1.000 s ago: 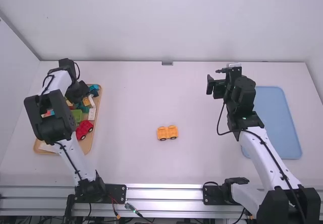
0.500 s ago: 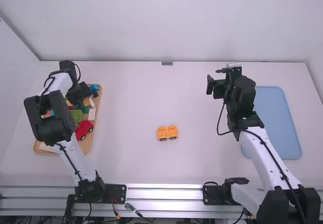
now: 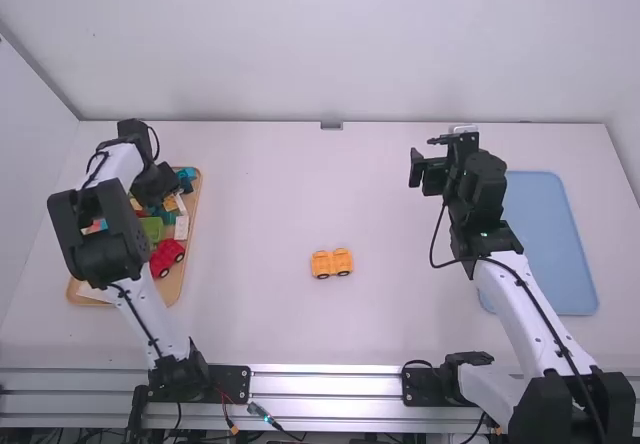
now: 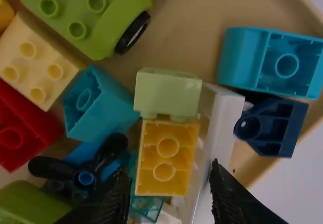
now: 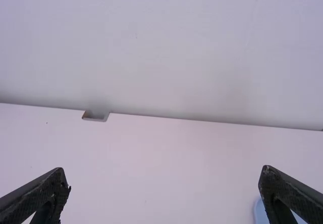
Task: Assemble lego blocks to make yellow taxi
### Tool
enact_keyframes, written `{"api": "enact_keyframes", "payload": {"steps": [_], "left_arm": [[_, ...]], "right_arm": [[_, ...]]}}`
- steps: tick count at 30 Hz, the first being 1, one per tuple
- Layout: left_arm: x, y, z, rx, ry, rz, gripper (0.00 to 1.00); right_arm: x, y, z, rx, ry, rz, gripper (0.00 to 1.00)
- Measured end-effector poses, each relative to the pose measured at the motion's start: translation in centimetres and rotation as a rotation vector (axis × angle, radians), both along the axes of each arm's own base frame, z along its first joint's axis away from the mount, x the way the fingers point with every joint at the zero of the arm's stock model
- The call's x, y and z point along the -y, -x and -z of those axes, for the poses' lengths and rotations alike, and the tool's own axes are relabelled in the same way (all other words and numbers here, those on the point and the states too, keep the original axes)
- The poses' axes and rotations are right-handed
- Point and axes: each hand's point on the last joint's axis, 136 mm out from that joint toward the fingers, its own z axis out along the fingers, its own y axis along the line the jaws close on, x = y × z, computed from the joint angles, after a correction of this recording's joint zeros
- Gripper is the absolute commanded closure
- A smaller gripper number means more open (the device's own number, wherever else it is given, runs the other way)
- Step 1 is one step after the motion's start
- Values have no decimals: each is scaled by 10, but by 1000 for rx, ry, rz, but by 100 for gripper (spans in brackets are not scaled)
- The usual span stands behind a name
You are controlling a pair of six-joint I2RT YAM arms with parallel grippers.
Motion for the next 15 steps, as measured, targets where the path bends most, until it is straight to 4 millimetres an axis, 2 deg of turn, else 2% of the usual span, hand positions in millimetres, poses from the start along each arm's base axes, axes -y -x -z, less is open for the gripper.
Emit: {"api": "enact_keyframes", "payload": {"steps": [3,5,8,15], "left_arm": [[1,2,-6,-14,7,-4,74],[0,2,-6,-14,4,-11,75],[-4,6,-6,-29,-18,-45,63],[-14,10,0,-38,-73,-87,54]], "right_arm": [[0,0,0,1,-4,0,1],[0,0,0,1,-2,-1,1],[0,0,0,0,-4,-1,1],[0,0,0,1,0,0,1]]}}
